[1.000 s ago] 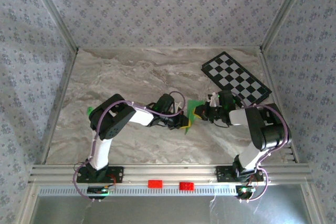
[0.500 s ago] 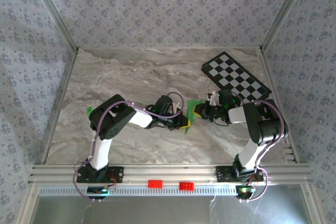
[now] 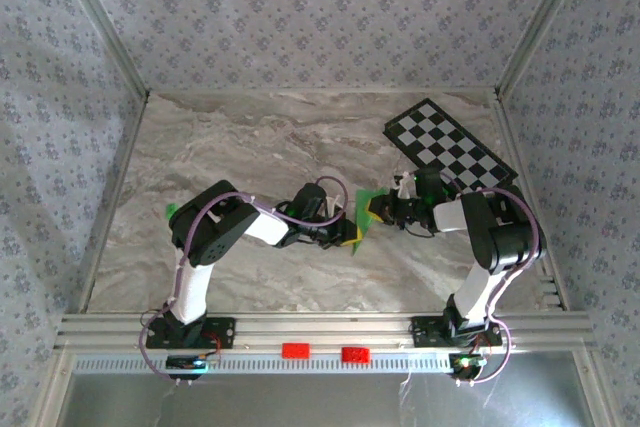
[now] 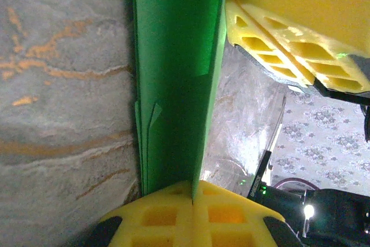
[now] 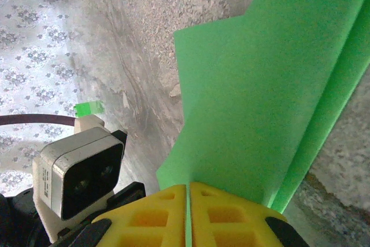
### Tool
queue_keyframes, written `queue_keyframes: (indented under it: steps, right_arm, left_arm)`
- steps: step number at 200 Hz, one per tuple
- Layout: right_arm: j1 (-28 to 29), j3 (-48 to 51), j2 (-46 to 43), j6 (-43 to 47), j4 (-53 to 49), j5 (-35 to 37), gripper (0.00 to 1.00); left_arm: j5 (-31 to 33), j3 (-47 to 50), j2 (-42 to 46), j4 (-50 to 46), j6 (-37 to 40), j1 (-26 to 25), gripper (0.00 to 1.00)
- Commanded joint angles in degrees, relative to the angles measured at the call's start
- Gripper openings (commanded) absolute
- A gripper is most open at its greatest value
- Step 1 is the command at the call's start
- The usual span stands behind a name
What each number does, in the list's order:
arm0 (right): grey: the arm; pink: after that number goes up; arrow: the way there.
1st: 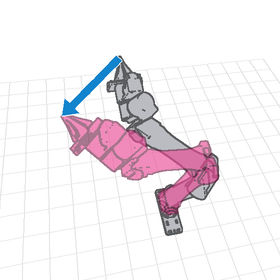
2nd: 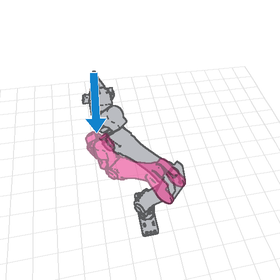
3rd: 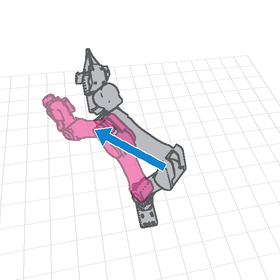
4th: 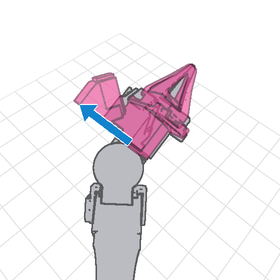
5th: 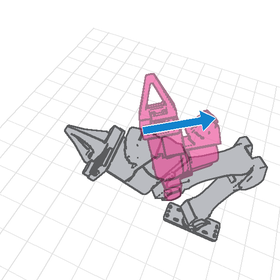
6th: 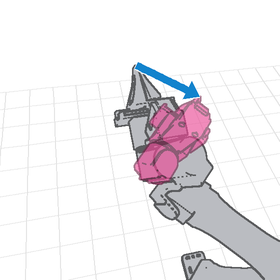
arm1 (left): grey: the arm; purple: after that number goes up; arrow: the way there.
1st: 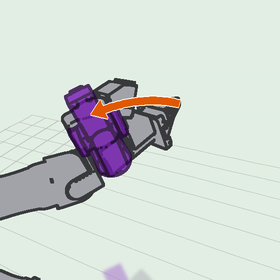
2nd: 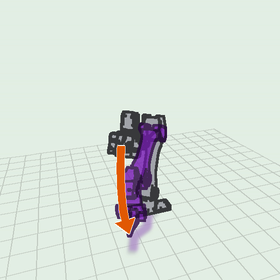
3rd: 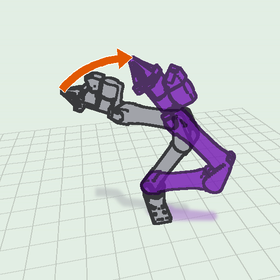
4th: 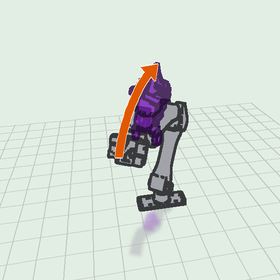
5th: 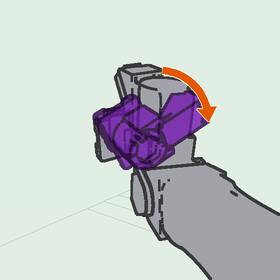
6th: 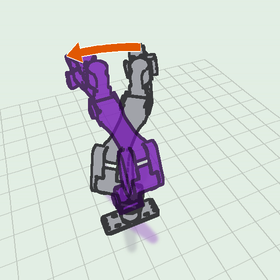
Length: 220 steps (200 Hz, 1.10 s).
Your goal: Fold a paper plane with a square sheet of paper (pick it up from the middle)
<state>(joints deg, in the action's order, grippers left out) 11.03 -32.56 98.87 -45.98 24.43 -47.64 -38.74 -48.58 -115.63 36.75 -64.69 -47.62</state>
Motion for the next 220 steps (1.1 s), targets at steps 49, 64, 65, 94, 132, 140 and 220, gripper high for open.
queue_keyframes:
  steps: [49, 64, 65, 94, 132, 140, 220]
  right_arm:
    - [0.91, -2.26, 2.16, 2.96, -4.65, 0.83, 0.10]
    - [1.52, -3.41, 2.32, 4.83, -8.92, 3.16, 0.10]
    - [1.57, -3.49, 2.35, 4.97, -9.20, 3.34, 0.10]
    - [2.59, -4.94, 2.80, 7.77, -15.76, 8.82, 0.10]
    - [2.46, -4.78, 2.64, 8.01, -15.65, 8.13, 0.11]
    - [2.43, -5.05, 2.14, 8.16, -16.32, 8.70, 0.11]
    - [3.72, -6.90, 3.51, 9.50, -22.90, 12.80, 0.09]
  left_arm:
    - [2.51, 1.69, -1.78, -2.49, -1.01, 0.87, 0.00]
    - [2.69, 1.74, -1.74, -2.56, -1.11, 0.91, 0.00]
    - [2.70, 1.78, -1.76, -2.61, -1.13, 0.93, 0.00]
    - [3.04, 2.11, -1.83, -2.42, -1.32, 0.95, 0.00]
    - [3.23, 2.13, -1.83, -2.13, -1.41, 1.05, 0.00]
    - [3.08, 2.04, -1.81, -2.53, -1.18, 1.10, 0.00]
    - [6.50, -0.56, 4.72, -18.64, 8.66, -0.06, 0.18]
